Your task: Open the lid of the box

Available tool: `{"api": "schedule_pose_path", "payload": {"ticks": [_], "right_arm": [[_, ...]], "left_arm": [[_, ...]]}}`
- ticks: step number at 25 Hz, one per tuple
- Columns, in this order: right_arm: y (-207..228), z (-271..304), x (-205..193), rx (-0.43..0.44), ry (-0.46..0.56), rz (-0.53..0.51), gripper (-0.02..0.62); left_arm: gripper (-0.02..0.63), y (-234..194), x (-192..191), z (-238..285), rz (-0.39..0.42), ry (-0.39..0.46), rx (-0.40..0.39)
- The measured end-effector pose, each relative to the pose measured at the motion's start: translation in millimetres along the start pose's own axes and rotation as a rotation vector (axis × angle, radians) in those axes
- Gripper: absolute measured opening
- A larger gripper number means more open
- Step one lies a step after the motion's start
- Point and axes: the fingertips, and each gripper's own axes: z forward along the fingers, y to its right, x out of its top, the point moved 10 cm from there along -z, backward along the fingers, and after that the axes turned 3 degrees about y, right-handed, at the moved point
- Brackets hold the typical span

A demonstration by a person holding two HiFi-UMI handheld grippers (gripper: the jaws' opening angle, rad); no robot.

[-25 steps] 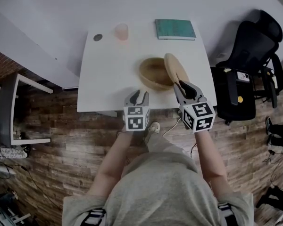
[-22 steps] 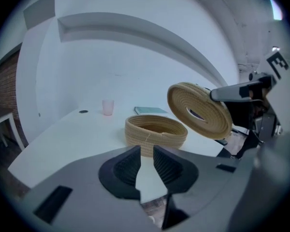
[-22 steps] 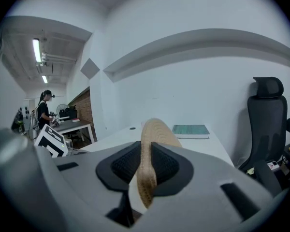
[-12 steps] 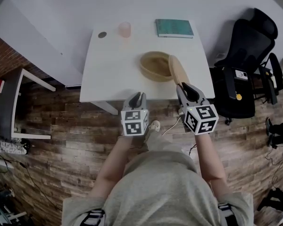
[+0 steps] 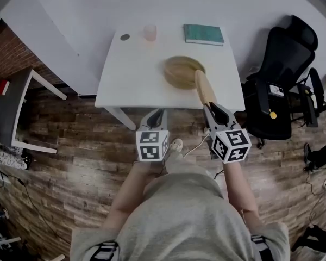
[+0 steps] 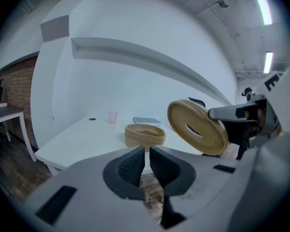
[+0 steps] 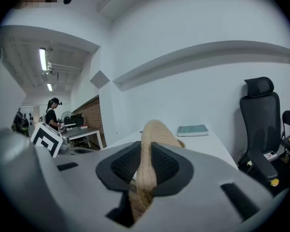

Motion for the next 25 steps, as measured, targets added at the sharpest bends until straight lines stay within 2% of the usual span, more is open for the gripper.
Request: {"api": "schedule_pose_path", "payload": {"ticks": [13,25], "right_arm": [[-36.4,-53.4,-6.6,0.046,0.018,0.012,0.069],[-54.0,-83.8,-14.3,0.085,0.012,0.026,0.068]], "left_arm": [[0.028,16.7,-3.0,-74.5,-0.032,0.034,0.022],[0.028,36.7,-11.2,-113.5,-0.034,0.043,0.012]]}}
